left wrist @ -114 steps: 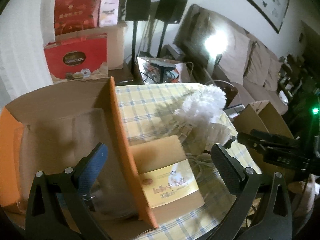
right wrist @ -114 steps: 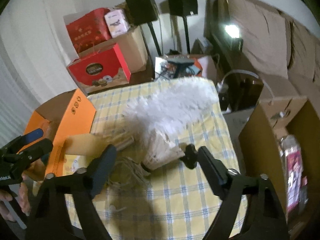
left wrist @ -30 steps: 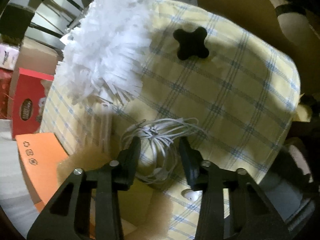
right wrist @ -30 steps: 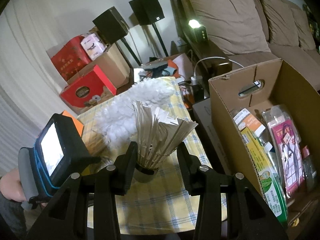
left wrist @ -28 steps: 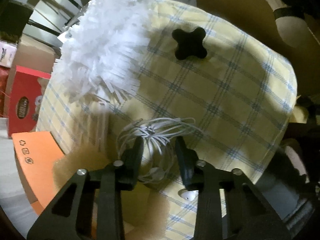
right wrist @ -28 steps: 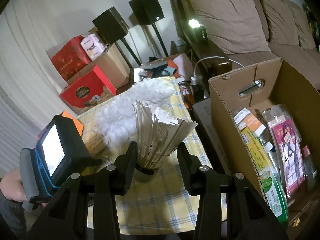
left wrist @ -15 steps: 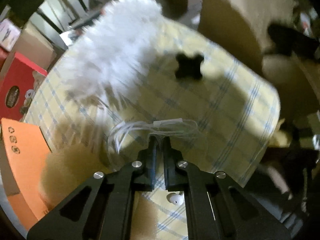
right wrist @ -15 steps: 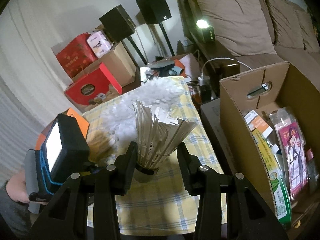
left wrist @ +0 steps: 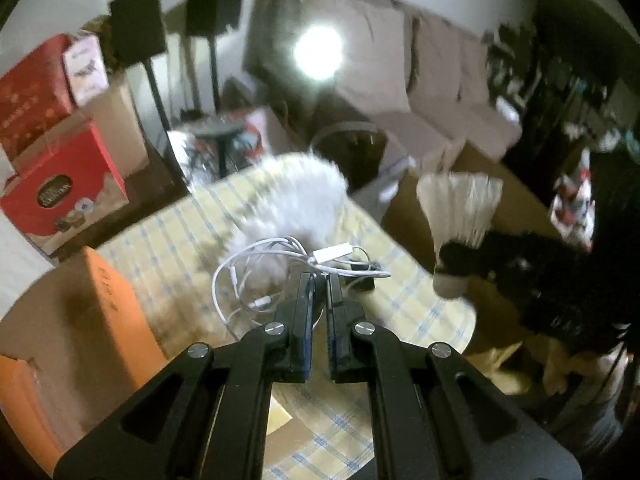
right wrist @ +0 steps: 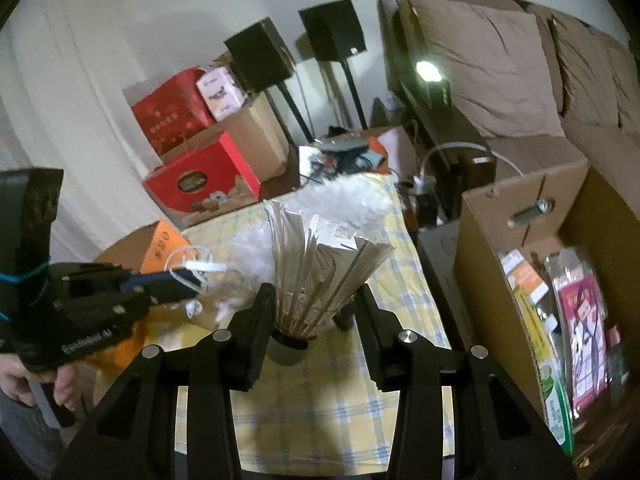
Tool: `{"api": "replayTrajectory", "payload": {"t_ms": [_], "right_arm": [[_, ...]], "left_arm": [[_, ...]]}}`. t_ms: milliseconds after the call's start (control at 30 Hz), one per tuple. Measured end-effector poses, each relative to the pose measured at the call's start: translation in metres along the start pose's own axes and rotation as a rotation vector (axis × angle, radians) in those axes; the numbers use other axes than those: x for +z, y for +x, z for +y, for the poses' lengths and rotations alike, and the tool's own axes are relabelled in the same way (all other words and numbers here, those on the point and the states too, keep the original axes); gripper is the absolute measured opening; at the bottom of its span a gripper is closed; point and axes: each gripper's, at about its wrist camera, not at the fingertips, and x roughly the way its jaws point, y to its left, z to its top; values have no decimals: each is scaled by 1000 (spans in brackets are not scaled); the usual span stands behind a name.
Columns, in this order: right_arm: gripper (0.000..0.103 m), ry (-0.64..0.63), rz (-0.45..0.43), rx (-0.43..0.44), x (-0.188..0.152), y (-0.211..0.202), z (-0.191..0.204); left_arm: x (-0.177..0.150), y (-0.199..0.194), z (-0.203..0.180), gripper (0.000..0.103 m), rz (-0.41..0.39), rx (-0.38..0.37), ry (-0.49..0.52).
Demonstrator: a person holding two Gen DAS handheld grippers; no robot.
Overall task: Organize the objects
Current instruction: 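Carry the shuttlecock tube and earphones over the orange box with both tools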
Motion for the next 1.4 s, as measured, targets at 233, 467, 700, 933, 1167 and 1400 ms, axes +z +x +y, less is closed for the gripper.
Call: {"api": "replayTrajectory", "payload": {"t_ms": [233, 467, 700, 933, 1167, 1400], "right_arm": [[41, -73, -48, 34, 19, -16, 35], [41, -142, -59, 94, 29, -18, 80], [41, -207, -40, 157, 32, -7, 129], [41, -262, -3, 216, 27, 12, 176], [41, -295, 55, 277, 19, 38, 214], [41, -311, 130, 327, 5, 69, 245]], "left_arm": [[13, -67, 32, 5, -128, 16, -69], [4, -116, 79, 5, -188, 88, -142], [-22, -138, 122, 5, -200, 146, -224], [-58, -161, 160, 5, -207, 200, -302], [-92, -181, 200, 5, -198, 258, -385], [-132, -181, 236, 5, -166, 282, -471]]}}
